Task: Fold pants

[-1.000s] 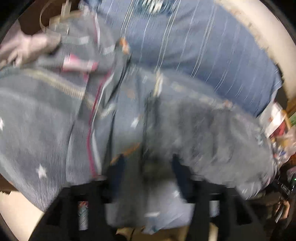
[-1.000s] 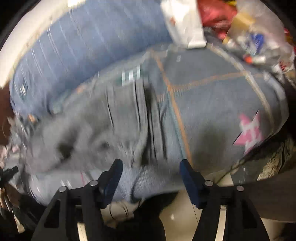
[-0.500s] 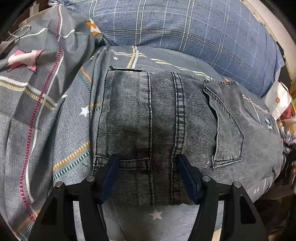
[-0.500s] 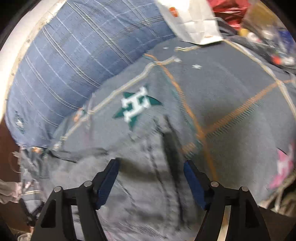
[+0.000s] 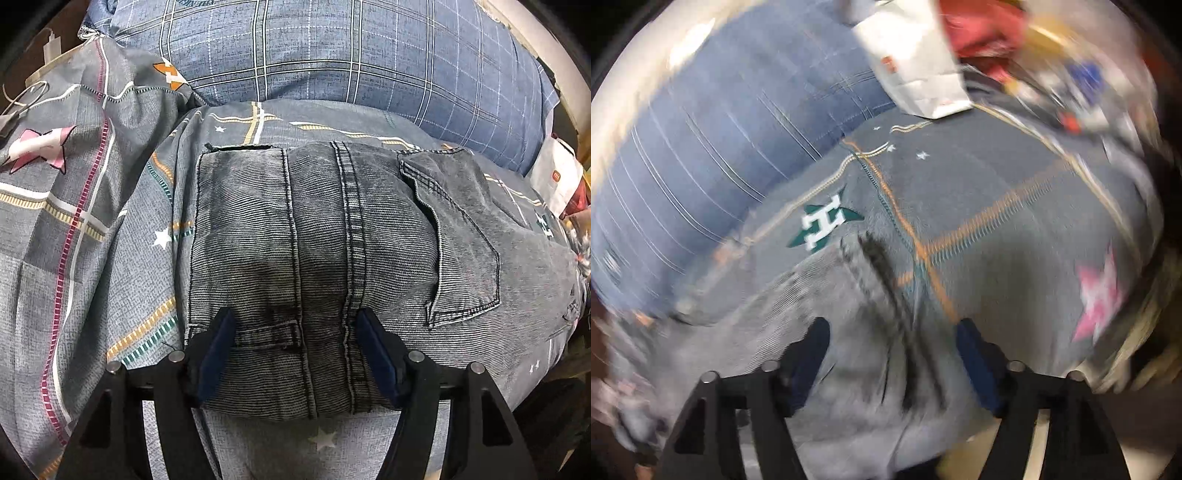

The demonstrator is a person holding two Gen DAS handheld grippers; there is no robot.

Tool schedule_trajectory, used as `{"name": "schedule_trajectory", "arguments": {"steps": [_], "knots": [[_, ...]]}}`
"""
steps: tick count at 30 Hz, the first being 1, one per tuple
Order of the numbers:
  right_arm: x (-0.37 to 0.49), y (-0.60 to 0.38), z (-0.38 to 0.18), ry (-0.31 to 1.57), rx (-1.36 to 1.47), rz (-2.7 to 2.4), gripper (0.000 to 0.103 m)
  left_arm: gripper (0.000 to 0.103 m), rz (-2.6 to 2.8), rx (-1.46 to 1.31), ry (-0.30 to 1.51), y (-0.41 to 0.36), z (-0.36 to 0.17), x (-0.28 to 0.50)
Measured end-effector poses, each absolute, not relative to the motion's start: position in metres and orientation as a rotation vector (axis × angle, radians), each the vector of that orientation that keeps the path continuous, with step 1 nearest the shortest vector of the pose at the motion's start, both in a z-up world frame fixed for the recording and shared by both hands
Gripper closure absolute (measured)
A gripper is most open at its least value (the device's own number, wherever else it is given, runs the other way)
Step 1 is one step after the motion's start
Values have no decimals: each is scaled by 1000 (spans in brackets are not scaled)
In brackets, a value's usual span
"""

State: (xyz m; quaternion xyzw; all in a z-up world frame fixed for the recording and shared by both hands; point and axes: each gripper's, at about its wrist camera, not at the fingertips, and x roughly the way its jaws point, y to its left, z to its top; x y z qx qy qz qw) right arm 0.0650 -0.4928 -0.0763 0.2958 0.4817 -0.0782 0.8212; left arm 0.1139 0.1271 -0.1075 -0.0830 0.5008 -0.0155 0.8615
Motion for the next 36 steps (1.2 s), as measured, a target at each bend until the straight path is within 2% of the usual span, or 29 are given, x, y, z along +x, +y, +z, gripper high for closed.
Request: {"name": "schedule_trajectory", "arguments": {"steps": [2,5,13,14,15,16,19,22,24,26,28,29,32,34,36], "knots": [[47,-497,-95,1055,836,-124,29,34,-31,-174,1051,127,-107,113],[43,-494,-121,1060,998,-113,29,33,-32,-171,1053,126,-108,113],[61,-496,-131,1015,1114,-227,31,33,-38,-183,1054,128,-107,112],[65,-497,-131,1032,1084,-236,37,33,-36,-179,1054,127,-107,112],[71,-496,-133,1034,1050,-221,68,33,-36,-174,1054,126,-107,112],[75,-493,-133,1058,1008,-227,85,32,-38,-170,1054,126,-107,112],[81,-481,-96,1017,804,-226,86,32,-47,-169,1053,126,-108,111],[75,-461,-34,934,579,-192,86,32,-50,-166,1056,126,-108,112],[71,-455,-24,961,436,-184,85,32,-52,-170,1060,127,-108,114],[75,-459,-57,1080,318,-234,78,32,-51,-168,1066,127,-108,115],[73,-477,-110,1249,219,-364,52,32,-50,-164,1069,127,-108,115],[63,-485,-115,1223,273,-361,49,32,-50,-159,1070,126,-108,115],[43,-497,-79,1060,410,-327,45,31,-52,-154,1074,127,-108,114],[42,-495,-54,992,389,-321,34,30,-46,-144,1079,126,-109,116],[52,-485,-37,960,388,-252,31,27,-40,-140,1081,124,-109,117]]}}
